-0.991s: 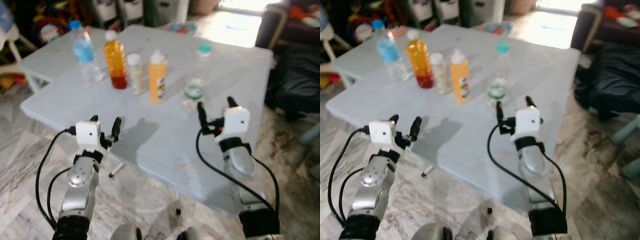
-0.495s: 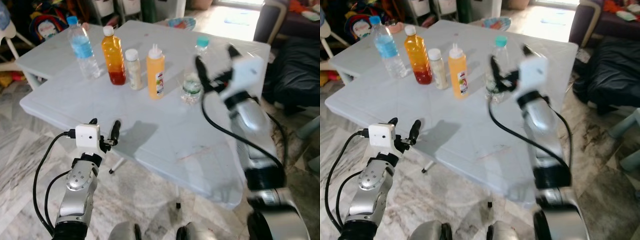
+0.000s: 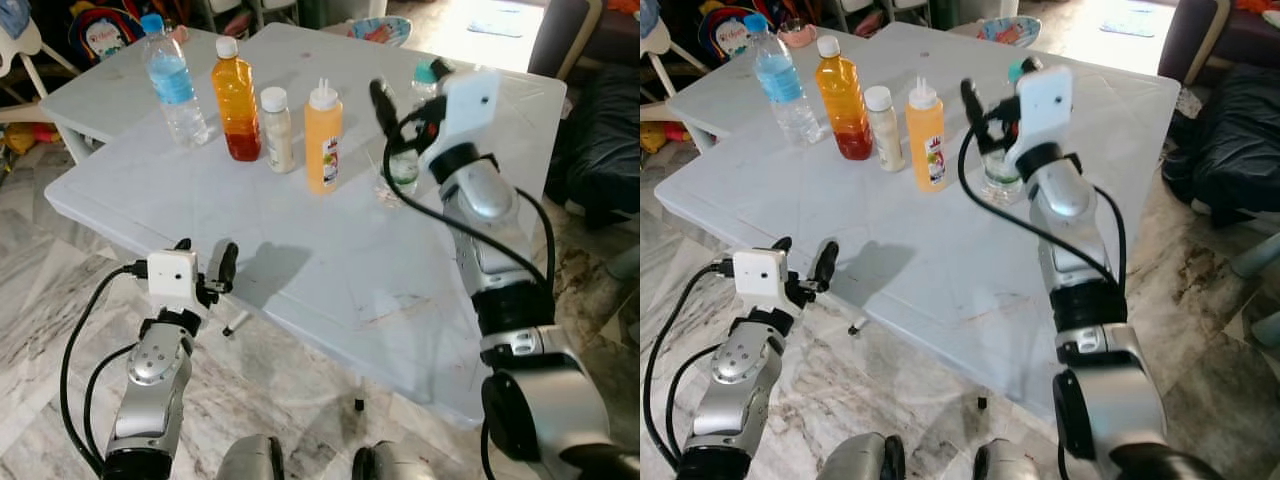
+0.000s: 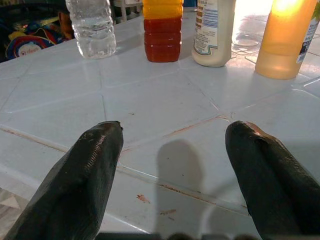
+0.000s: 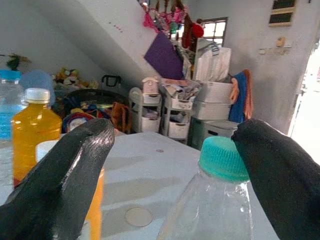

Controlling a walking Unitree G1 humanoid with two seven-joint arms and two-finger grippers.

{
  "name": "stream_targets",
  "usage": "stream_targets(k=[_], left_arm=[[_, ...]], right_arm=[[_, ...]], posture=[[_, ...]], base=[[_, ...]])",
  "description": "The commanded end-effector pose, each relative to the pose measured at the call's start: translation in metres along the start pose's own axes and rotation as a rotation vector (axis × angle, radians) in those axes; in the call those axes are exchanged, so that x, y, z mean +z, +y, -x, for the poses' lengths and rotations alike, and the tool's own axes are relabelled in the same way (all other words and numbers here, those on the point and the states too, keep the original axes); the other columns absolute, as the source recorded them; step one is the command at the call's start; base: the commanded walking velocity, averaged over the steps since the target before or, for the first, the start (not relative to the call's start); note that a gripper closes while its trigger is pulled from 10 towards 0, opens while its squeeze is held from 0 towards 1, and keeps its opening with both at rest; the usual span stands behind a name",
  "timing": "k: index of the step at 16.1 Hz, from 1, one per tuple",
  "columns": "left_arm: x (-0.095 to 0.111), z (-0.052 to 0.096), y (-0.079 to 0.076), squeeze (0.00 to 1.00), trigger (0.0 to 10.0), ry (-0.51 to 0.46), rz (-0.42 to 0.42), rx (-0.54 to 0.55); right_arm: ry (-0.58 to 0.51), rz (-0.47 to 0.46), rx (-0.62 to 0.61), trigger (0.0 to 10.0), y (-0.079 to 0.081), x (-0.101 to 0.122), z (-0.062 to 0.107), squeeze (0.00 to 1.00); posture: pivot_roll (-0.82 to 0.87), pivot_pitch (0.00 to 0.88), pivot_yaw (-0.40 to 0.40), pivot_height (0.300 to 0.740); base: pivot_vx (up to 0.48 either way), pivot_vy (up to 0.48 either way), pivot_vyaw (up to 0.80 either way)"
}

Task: Restocking fridge

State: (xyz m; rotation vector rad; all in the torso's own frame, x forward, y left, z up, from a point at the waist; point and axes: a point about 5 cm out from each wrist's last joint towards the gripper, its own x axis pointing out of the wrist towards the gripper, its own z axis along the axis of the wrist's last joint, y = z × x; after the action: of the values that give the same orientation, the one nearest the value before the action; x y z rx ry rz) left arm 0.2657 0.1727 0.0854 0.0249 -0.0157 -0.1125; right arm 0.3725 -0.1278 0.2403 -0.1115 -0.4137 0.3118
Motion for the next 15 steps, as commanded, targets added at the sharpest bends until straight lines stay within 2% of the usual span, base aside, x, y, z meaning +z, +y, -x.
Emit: stream_targets(k=[1, 5, 7, 9, 11, 12, 13, 15], left_arm=[[0.004, 0.0, 0.001, 0.0, 10.0, -0.004, -0.024, -0.006], [0.005, -0.002, 0.001, 0.0, 10.0, -0.004, -0.03, -0.013], [0.005, -0.003, 0.001, 0.0, 10.0, -0.005, -0.032, -0.017], [0.004, -0.002, 0.0, 0.0, 10.0, 0.001, -0.034, -0.02], [0.003, -0.002, 0.0, 0.0, 10.0, 0.004, -0.036, -0.025], [0.003, -0.002, 0.0, 0.0, 10.0, 0.004, -0.036, -0.025], [0.003, -0.002, -0.001, 0.0, 10.0, 0.004, -0.037, -0.025], [0.003, -0.002, -0.001, 0.0, 10.0, 0.004, -0.038, -0.024]], right_arm=[[-0.019, 0.008, -0.005, 10.0, -0.002, 0.006, -0.006, 0.0], [-0.051, 0.01, -0.012, 10.0, 0.002, 0.013, -0.017, 0.0], [-0.035, 0.006, -0.05, 10.0, -0.003, 0.011, -0.019, 0.0], [0.045, 0.005, -0.071, 10.0, -0.008, 0.001, -0.022, 0.0], [0.097, -0.04, -0.09, 10.0, -0.012, -0.005, -0.026, 0.0], [0.1, -0.053, -0.095, 9.1, -0.013, -0.005, -0.027, 0.0], [0.108, -0.061, -0.086, 0.0, -0.012, -0.006, -0.028, 0.0], [0.11, -0.068, -0.071, 0.0, -0.01, -0.007, -0.031, 0.0]], posture=[[0.03, 0.106, 0.057, 0.74], [0.03, 0.099, 0.061, 0.74], [0.03, 0.099, 0.061, 0.74], [0.04, 0.1, 0.062, 0.74], [0.04, 0.099, 0.06, 0.74], [0.04, 0.098, 0.059, 0.74], [0.04, 0.098, 0.059, 0.74], [0.04, 0.097, 0.057, 0.74]], base=[[0.0, 0.0, 0.0], [0.0, 0.0, 0.0], [0.0, 0.0, 0.0], [0.0, 0.0, 0.0], [0.0, 0.0, 0.0], [0.0, 0.0, 0.0], [0.0, 0.0, 0.0], [0.0, 0.0, 0.0]])
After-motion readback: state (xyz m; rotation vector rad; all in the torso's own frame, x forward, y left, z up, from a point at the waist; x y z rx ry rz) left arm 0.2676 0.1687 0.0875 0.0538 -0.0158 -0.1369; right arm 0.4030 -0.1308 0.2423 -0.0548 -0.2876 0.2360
